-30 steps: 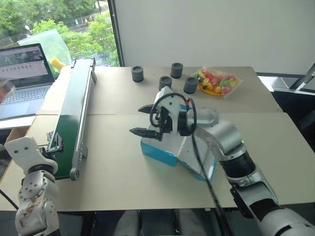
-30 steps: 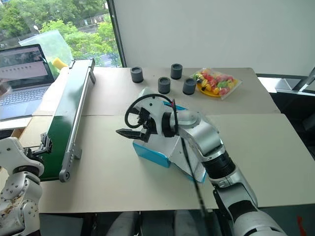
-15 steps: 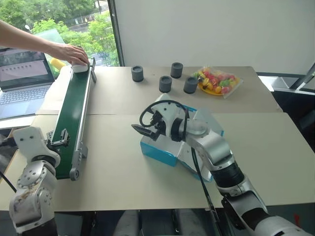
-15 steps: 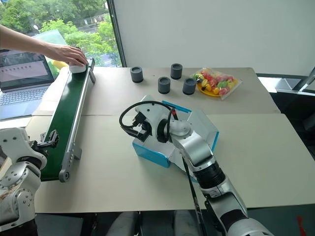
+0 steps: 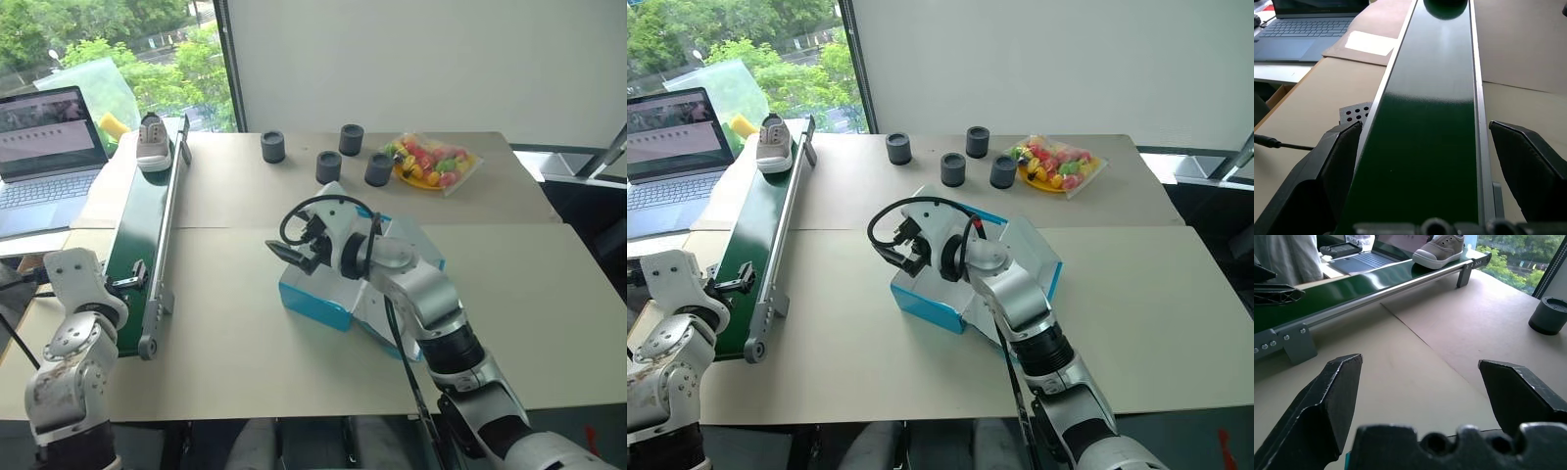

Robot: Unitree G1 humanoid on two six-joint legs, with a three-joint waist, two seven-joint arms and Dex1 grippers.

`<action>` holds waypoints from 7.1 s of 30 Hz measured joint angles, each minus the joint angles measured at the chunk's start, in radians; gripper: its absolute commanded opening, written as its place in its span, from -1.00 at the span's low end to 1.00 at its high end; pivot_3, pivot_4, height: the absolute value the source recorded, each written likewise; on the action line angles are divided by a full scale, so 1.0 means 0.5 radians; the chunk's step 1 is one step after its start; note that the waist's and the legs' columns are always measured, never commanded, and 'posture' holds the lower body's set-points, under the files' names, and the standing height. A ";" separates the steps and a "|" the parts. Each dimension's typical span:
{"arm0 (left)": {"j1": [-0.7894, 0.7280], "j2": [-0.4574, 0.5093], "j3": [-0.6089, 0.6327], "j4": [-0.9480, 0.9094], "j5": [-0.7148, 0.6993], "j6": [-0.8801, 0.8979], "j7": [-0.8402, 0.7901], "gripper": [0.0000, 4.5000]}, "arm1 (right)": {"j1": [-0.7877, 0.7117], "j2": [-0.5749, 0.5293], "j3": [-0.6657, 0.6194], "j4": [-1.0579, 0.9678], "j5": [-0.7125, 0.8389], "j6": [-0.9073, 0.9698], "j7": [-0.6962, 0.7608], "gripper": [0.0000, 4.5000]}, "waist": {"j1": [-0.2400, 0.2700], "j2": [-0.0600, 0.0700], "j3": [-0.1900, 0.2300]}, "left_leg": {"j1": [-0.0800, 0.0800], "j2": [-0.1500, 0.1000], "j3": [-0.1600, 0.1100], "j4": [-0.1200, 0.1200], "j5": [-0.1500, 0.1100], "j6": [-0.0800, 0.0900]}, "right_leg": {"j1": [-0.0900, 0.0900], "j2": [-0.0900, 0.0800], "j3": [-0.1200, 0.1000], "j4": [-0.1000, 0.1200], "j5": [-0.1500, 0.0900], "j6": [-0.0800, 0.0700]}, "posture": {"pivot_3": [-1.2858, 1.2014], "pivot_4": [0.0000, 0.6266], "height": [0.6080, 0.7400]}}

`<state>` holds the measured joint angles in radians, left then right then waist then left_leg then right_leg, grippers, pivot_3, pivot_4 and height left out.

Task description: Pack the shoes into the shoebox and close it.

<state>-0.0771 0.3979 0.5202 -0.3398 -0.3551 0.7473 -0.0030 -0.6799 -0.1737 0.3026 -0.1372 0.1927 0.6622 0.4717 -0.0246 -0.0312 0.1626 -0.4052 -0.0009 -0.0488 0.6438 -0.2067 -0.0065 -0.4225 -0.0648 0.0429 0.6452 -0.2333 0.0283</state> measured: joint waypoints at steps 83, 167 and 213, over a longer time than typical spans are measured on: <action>-0.155 -0.542 -1.127 -0.498 0.501 -0.564 -0.041 0.43 | -0.455 0.523 -1.441 0.633 1.857 1.473 -0.887 1.00 | -0.040 0.004 0.001 | -0.014 -0.002 0.016 -0.001 -0.002 0.005 | -0.002 -0.003 -0.002 -0.010 0.001 0.004 | 0.03 -0.52 1.00; -0.002 0.250 -1.261 -0.572 0.304 -0.495 -1.113 1.00 | -0.163 -0.186 -0.781 0.725 3.506 0.982 -3.833 -0.56 | -0.077 0.011 0.005 | -0.014 0.007 0.017 0.000 -0.003 0.008 | 0.000 0.010 0.008 -0.015 -0.002 0.003 | 0.03 -0.52 1.00; -0.018 -0.448 -0.171 -0.610 0.522 0.030 0.202 1.00 | 0.012 -0.721 0.218 -0.279 0.816 -0.180 0.354 0.97 | -0.007 0.009 0.005 | -0.013 0.005 0.010 0.005 -0.003 0.008 | 0.001 0.008 0.003 -0.014 0.004 0.004 | 0.03 -0.52 1.00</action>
<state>-0.0861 0.1740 0.4346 -0.6448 -0.0942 0.7621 0.0978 -0.6739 -0.5341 0.4115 -0.2769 0.6005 0.5720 0.6488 -0.0283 -0.0270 0.1648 -0.4117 0.0015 -0.0438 0.6461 -0.2082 -0.0027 -0.4220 -0.0609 0.0445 0.6383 -0.2314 0.0306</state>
